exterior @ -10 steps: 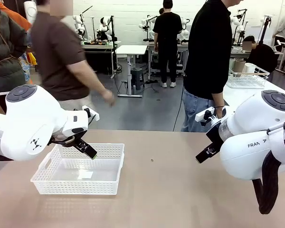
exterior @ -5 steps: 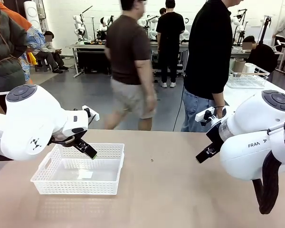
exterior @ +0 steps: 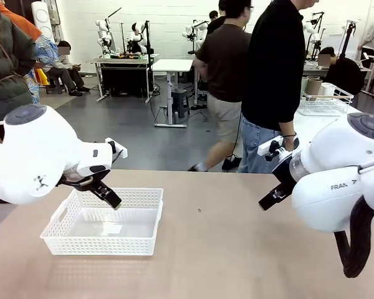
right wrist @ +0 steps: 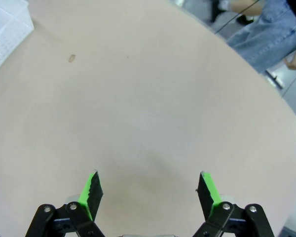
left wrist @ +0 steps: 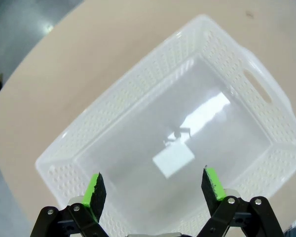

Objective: Clean and organize the cups into the basket.
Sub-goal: Pick up the Organizing basket and move it to the center of the table, then pick up the Reusable plastic cup from the right side of the table and place it inside the Organizing basket.

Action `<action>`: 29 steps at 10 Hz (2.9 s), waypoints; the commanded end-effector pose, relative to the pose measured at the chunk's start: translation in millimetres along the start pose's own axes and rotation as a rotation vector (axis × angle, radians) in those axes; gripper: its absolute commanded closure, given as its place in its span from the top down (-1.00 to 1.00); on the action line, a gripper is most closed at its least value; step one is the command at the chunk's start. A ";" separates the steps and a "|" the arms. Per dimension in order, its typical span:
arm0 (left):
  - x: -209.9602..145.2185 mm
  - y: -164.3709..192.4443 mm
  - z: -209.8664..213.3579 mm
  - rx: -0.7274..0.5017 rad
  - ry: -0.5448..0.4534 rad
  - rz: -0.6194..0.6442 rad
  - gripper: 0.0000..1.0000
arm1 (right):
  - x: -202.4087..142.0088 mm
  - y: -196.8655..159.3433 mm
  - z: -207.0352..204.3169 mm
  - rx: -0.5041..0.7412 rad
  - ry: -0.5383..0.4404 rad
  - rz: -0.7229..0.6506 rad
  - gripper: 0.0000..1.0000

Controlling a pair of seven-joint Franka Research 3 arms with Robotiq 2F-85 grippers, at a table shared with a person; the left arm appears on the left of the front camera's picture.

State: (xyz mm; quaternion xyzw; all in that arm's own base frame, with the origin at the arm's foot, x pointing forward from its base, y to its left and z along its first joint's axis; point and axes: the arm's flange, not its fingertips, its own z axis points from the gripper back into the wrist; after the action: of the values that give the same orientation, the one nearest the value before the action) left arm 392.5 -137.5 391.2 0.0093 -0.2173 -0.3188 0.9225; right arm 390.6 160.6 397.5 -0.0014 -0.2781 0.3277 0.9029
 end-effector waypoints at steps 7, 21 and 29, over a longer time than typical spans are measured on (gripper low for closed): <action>-110.3 -58.7 88.2 0.071 0.239 -0.161 1.00 | -165.4 51.1 88.3 -0.078 0.436 0.153 1.00; -111.8 132.1 126.2 -0.873 -0.277 0.439 1.00 | -145.5 -175.0 85.7 0.982 -0.176 -0.526 1.00; -244.3 218.0 147.3 -0.815 -0.495 0.784 1.00 | -275.4 -246.4 168.7 1.010 -0.562 -0.689 1.00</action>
State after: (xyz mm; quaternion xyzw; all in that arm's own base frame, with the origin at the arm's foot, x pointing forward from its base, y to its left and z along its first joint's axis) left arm 290.4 189.7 462.3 -0.4813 -0.2503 0.0024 0.8400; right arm 275.8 -223.8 450.8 0.5972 -0.2961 0.0883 0.7402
